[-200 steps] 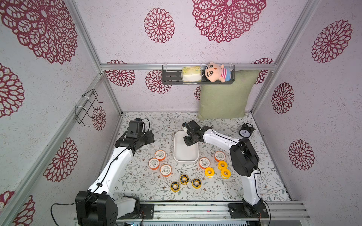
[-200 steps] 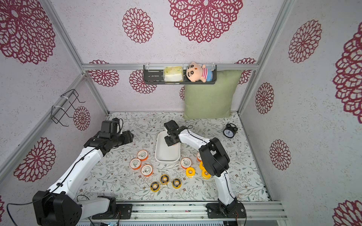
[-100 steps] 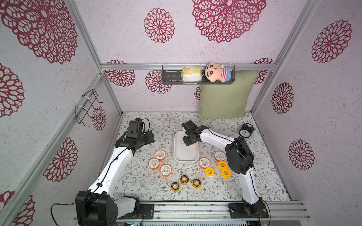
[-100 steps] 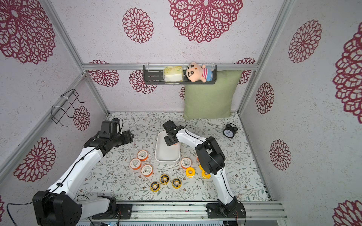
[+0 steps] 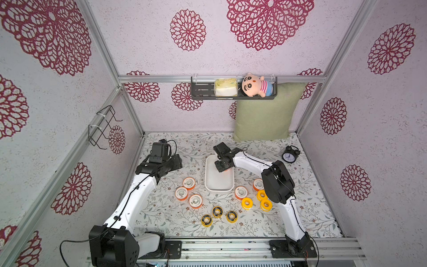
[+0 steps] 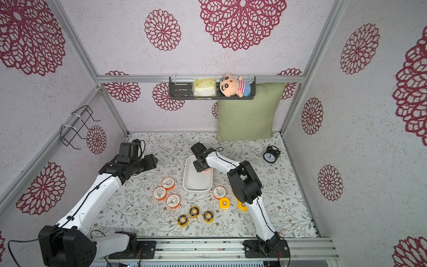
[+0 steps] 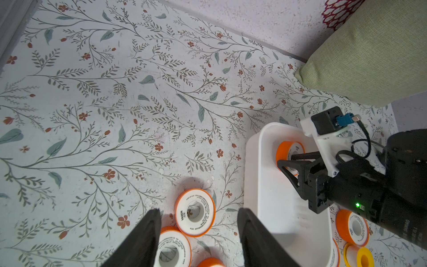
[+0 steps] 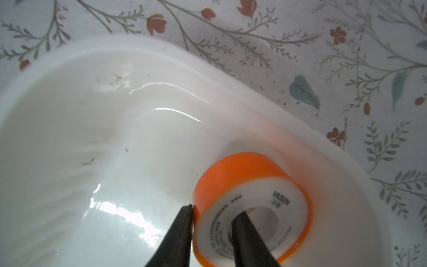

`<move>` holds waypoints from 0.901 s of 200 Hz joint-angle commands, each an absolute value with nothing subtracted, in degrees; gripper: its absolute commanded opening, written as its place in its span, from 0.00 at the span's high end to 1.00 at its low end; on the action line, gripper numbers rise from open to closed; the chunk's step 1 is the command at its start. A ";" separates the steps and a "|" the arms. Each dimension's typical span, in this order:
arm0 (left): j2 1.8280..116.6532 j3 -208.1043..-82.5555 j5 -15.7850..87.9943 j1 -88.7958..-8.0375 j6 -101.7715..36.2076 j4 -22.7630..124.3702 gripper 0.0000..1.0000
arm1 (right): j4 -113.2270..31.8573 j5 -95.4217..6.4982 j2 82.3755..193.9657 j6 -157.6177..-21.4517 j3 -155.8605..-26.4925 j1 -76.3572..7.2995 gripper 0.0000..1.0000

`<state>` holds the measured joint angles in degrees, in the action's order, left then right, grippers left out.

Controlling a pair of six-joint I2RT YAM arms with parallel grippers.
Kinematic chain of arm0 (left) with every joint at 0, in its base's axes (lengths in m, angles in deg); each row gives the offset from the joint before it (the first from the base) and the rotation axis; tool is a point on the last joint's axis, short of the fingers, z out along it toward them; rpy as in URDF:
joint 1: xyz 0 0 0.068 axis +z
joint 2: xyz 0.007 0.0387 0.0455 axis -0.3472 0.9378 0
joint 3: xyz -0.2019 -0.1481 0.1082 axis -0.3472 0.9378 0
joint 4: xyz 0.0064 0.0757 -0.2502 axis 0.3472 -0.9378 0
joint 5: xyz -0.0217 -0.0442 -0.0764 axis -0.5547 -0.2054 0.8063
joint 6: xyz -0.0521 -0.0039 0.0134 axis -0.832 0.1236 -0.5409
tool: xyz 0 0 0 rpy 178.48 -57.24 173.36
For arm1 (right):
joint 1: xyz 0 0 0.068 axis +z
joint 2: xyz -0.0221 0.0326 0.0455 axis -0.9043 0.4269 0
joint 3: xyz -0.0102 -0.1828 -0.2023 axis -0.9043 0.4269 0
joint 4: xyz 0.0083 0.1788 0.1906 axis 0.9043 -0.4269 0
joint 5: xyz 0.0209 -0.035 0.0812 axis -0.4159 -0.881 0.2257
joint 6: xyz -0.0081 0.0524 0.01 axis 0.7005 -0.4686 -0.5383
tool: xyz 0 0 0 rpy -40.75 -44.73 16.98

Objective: Put the sealing tape into the storage box
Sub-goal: Place the sealing tape in the storage box.

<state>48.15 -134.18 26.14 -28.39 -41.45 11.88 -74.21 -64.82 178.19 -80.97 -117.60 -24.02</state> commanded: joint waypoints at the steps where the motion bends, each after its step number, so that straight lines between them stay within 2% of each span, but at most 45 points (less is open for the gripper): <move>1: 47.44 -133.89 25.80 -28.14 -40.53 12.52 0.40 | -75.65 -66.65 177.97 -81.53 -119.36 -23.77 0.61; 47: 47.52 -133.98 25.90 -28.14 -40.44 12.43 0.39 | -75.65 -67.53 177.24 -81.68 -119.45 -23.77 0.53; 87: 47.23 -133.99 25.66 -28.14 -40.61 12.20 0.39 | -71.78 -65.68 172.03 -82.10 -116.03 -23.93 0.52; 138: 47.18 -133.79 25.03 -28.14 -40.85 11.74 0.39 | -54.27 -58.55 156.51 -83.47 -98.83 -26.94 0.50; 180: 47.31 -133.64 23.83 -28.32 -41.67 10.64 0.39 | -37.46 -47.17 142.89 -88.65 -81.54 -33.37 0.50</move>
<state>48.15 -134.18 25.18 -28.39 -41.47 11.57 -50.08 -54.79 149.75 -84.14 -88.75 -29.60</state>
